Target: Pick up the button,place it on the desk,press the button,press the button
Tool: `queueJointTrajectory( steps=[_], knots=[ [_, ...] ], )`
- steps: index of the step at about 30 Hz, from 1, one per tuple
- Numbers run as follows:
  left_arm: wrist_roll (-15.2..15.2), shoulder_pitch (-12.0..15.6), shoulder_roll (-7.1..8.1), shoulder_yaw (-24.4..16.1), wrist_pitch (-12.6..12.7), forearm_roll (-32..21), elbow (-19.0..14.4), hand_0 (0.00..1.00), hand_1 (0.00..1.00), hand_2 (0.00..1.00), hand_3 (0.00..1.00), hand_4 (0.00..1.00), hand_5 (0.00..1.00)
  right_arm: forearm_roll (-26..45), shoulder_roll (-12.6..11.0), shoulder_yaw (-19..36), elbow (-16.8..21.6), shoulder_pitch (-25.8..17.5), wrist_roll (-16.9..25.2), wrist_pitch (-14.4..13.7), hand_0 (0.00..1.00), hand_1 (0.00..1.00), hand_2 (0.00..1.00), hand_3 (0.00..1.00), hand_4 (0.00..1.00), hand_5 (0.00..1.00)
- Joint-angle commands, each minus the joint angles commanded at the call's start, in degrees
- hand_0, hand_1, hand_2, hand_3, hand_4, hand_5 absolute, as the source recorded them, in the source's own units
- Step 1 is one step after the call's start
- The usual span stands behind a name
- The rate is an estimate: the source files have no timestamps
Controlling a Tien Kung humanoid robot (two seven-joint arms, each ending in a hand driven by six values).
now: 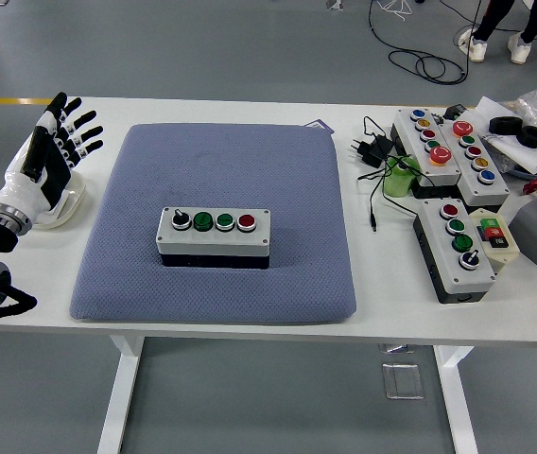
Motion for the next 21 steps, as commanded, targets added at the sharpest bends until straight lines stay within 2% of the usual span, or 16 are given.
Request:
queueJointTrajectory(
  steps=[12,21],
  knots=[
    [0.27,0.35,-0.25,-0.07,0.0,0.06,0.04,0.838,0.88,0.933,0.998,0.754,0.998,-0.36,-0.03,0.06,0.0,0.1,-0.03,0.05,0.663,0.641,0.736,0.592,0.382,0.211],
    [0.33,0.14,0.33,-0.13,0.05,0.03,0.17,0.836,0.879,0.932,0.998,0.75,0.998,-0.37,-0.08,0.02,0.0,0.5,0.03,0.07,0.663,0.641,0.735,0.592,0.381,0.211]
  ],
)
